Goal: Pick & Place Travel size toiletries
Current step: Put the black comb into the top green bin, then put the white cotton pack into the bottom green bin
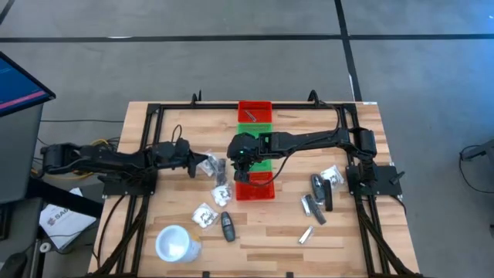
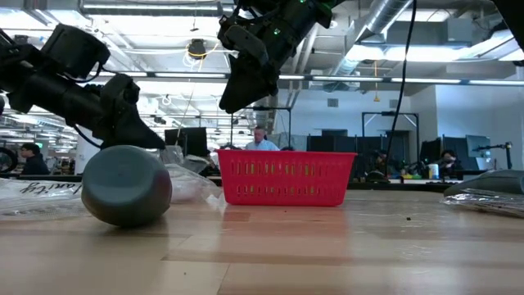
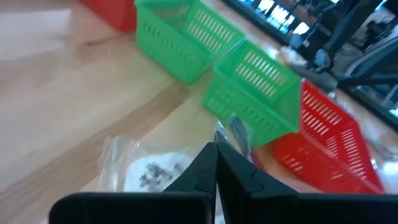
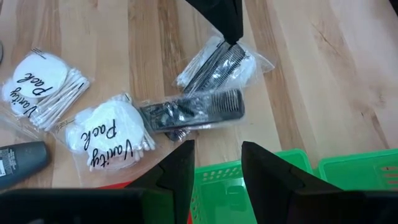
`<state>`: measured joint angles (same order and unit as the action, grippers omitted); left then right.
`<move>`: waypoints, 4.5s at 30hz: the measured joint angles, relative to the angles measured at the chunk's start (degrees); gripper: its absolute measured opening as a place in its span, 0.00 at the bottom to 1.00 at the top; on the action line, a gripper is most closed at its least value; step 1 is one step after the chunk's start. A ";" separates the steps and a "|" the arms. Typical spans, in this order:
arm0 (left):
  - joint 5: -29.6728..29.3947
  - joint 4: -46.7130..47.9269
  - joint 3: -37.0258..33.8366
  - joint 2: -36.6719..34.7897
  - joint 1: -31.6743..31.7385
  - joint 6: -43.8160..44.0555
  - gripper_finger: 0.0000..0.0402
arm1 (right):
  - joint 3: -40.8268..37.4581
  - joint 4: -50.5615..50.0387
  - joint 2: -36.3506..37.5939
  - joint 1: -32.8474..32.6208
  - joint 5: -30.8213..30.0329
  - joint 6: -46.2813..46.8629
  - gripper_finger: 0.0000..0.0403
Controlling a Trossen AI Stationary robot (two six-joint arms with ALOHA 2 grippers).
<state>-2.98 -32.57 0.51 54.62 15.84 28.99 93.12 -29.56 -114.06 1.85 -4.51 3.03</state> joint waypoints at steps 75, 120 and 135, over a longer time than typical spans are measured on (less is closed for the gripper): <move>6.46 3.31 48.23 35.77 8.00 -16.46 0.00 | -0.02 -2.89 -0.02 -10.86 -0.26 3.01 0.30; 7.81 21.21 52.33 36.62 8.88 -23.09 0.35 | -0.07 -1.75 -0.02 -10.80 -0.28 3.03 0.30; 7.72 28.68 30.26 10.98 5.05 -16.71 0.35 | -0.07 -3.26 -0.02 -10.82 -0.26 4.54 0.30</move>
<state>4.75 -3.88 30.77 65.60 20.88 12.29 93.06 -32.82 -114.08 -8.97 -4.78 7.57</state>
